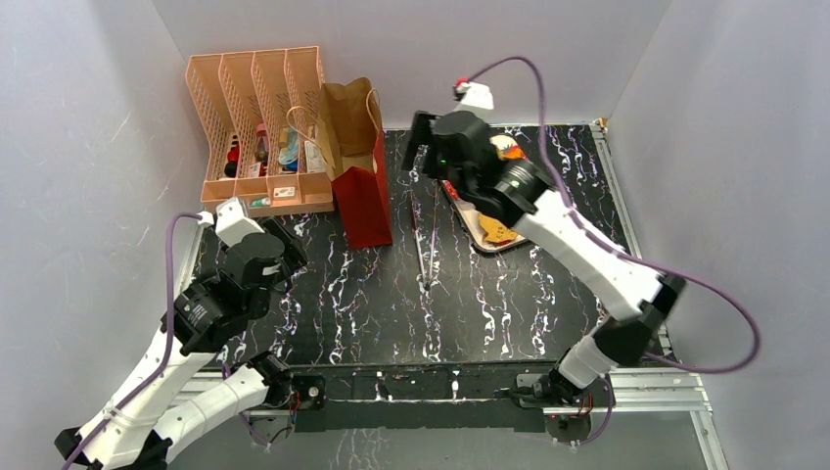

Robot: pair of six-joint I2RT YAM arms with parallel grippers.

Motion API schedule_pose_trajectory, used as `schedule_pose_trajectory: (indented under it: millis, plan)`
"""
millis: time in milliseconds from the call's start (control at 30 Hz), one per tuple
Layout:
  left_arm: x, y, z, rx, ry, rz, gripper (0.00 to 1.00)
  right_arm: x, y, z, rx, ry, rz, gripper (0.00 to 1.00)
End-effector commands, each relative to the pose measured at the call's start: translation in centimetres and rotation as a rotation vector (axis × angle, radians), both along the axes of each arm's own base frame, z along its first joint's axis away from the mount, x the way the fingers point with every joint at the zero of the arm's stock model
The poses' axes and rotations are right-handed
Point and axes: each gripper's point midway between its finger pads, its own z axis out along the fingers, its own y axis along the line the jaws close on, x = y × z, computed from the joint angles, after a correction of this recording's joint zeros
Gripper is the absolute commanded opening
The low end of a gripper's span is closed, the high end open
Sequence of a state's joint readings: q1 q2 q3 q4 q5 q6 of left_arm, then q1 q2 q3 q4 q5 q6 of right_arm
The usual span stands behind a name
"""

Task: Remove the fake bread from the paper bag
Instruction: Reset both arms

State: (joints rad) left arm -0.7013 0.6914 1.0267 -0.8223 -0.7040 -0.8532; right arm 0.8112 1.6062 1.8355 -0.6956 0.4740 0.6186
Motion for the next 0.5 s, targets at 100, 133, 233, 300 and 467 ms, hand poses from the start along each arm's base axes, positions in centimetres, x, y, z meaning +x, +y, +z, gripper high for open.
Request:
schedule_pose_trajectory:
  millis: [100,133,233,300,467]
  plan:
    - [0.9,1.3,1.3,0.143,-0.044,-0.001,0.54,-2.5,-9.5,1.3,-0.117,-0.13,-0.232,0.98]
    - [1.1,1.2,1.1,0.159,-0.043,-0.006,0.54,-2.6,-10.5,0.7,-0.136,-0.126,-0.263,0.98]
    - [1.4,1.1,0.7,0.196,-0.034,-0.017,0.56,-2.7,-13.3,-1.7,-0.181,-0.073,-0.333,0.98]
    - [1.5,1.2,0.5,0.21,-0.032,-0.02,0.57,-2.9,-14.8,-3.2,-0.205,-0.033,-0.387,0.98]
    - [1.3,1.7,0.5,0.225,-0.054,-0.011,0.6,-4.1,-16.5,-5.5,-0.202,0.024,-0.474,0.98]
